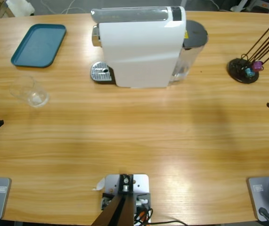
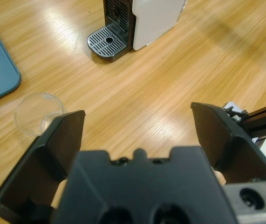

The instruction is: Pour coffee

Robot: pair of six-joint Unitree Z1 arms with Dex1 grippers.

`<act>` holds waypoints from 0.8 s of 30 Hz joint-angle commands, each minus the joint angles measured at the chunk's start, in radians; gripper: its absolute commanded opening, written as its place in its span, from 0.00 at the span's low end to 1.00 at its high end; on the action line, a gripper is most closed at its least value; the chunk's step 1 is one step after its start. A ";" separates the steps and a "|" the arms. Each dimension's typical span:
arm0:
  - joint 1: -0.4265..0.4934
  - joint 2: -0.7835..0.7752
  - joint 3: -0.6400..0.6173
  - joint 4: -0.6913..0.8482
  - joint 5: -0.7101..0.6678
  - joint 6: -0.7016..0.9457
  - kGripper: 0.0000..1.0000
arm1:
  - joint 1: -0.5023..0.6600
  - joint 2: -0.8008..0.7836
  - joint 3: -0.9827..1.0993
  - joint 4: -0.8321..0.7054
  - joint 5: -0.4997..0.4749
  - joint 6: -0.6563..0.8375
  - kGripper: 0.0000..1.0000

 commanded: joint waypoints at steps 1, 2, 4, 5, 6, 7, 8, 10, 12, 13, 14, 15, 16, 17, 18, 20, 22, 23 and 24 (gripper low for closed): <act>-0.012 0.001 0.026 -0.009 0.000 0.011 0.98 | -0.001 0.014 0.027 -0.010 -0.006 0.012 1.00; -0.012 0.001 0.026 -0.010 0.000 0.011 0.98 | -0.001 0.014 0.027 -0.010 -0.006 0.012 1.00; -0.012 0.000 0.027 -0.010 0.000 0.011 0.99 | -0.001 0.014 0.027 -0.010 -0.006 0.012 1.00; -0.012 -0.001 0.027 -0.010 0.000 0.011 0.99 | -0.001 0.014 0.027 -0.010 -0.006 0.012 1.00; -0.012 0.001 0.027 -0.010 0.002 0.011 0.99 | -0.001 0.012 0.027 -0.010 -0.006 0.012 1.00; -0.012 0.018 0.022 -0.009 0.004 0.010 0.99 | -0.001 0.007 0.028 -0.010 -0.006 0.012 1.00; -0.012 0.053 0.018 -0.027 -0.001 0.011 0.99 | -0.001 0.005 0.028 -0.010 -0.006 0.012 1.00; -0.012 0.071 0.011 -0.118 -0.007 -0.008 0.99 | -0.001 0.011 0.028 -0.010 -0.006 0.012 1.00; 0.003 0.130 -0.053 -0.137 0.011 -0.069 1.00 | -0.001 0.012 0.027 -0.010 -0.004 0.012 1.00; 0.006 0.195 -0.103 -0.137 0.012 -0.093 1.00 | -0.001 0.011 0.027 -0.010 -0.004 0.012 1.00; 0.006 0.254 -0.147 -0.136 0.008 -0.096 0.99 | -0.001 0.010 0.028 -0.010 -0.004 0.012 1.00; 0.006 0.325 -0.204 -0.136 0.003 -0.096 0.99 | -0.001 0.010 0.028 -0.010 -0.004 0.011 1.00; 0.006 0.379 -0.250 -0.134 0.000 -0.101 0.99 | -0.001 0.008 0.028 -0.010 -0.004 0.011 1.00; 0.006 0.444 -0.311 -0.134 -0.004 -0.117 0.99 | -0.001 0.005 0.028 -0.010 -0.004 0.011 1.00; 0.006 0.494 -0.362 -0.133 -0.008 -0.126 0.98 | -0.001 0.003 0.030 -0.010 -0.004 0.011 1.00; 0.007 0.606 -0.467 -0.130 -0.016 -0.170 0.97 | -0.001 0.002 0.030 -0.010 -0.004 0.010 1.00; 0.007 0.703 -0.541 -0.130 -0.025 -0.258 0.96 | -0.001 0.002 0.030 -0.010 -0.004 0.010 1.00; 0.008 0.749 -0.571 -0.128 -0.032 -0.303 0.95 | -0.001 0.002 0.030 -0.010 -0.004 0.010 1.00; 0.014 0.784 -0.591 -0.129 -0.043 -0.338 0.95 | -0.001 0.001 0.030 -0.010 -0.004 0.010 1.00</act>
